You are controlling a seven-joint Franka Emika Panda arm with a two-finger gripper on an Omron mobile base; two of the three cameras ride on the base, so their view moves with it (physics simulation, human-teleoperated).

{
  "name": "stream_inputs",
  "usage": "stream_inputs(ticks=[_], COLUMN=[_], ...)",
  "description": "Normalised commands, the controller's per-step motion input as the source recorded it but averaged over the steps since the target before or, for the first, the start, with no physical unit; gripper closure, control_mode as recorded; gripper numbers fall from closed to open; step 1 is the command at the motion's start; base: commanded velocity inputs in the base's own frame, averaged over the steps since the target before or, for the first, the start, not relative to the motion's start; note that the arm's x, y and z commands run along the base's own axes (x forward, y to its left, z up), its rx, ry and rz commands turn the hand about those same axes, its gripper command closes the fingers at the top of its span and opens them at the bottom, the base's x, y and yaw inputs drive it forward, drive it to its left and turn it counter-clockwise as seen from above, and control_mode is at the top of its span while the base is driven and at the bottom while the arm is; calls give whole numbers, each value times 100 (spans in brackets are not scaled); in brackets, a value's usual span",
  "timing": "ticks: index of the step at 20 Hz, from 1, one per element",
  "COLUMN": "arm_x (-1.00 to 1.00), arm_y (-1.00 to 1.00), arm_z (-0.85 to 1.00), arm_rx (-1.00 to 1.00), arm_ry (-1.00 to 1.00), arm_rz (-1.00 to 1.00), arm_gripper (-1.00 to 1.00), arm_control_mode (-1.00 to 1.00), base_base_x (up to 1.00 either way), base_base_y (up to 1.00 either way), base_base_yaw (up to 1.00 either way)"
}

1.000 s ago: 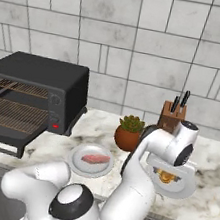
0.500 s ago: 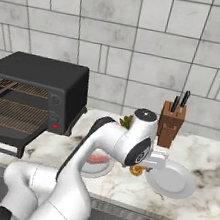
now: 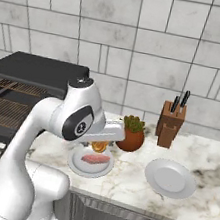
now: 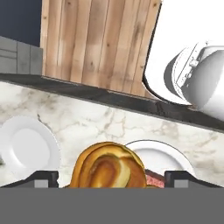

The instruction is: Open the toaster oven door. Place the bread on the bottom rack in the toaster oven and place the steak on the top rack.

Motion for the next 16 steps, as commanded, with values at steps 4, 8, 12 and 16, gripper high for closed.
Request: stream_inputs(ticks=[4, 8, 12, 16], arm_x=[-45, -40, -10, 0], arm_y=[100, 100, 100, 100], arm_z=[40, 23, 32, 9], arm_rx=[-2, -1, 0, 0], arm_ry=[6, 5, 2, 3], arm_rz=[13, 5, 0, 1], arm_gripper=[100, 100, 100, 100], arm_control_mode=[-100, -100, -100, -100], base_base_x=[0, 0, 0, 0], base_base_y=[0, 0, 0, 0], base_base_yaw=[0, 0, 0, 0])
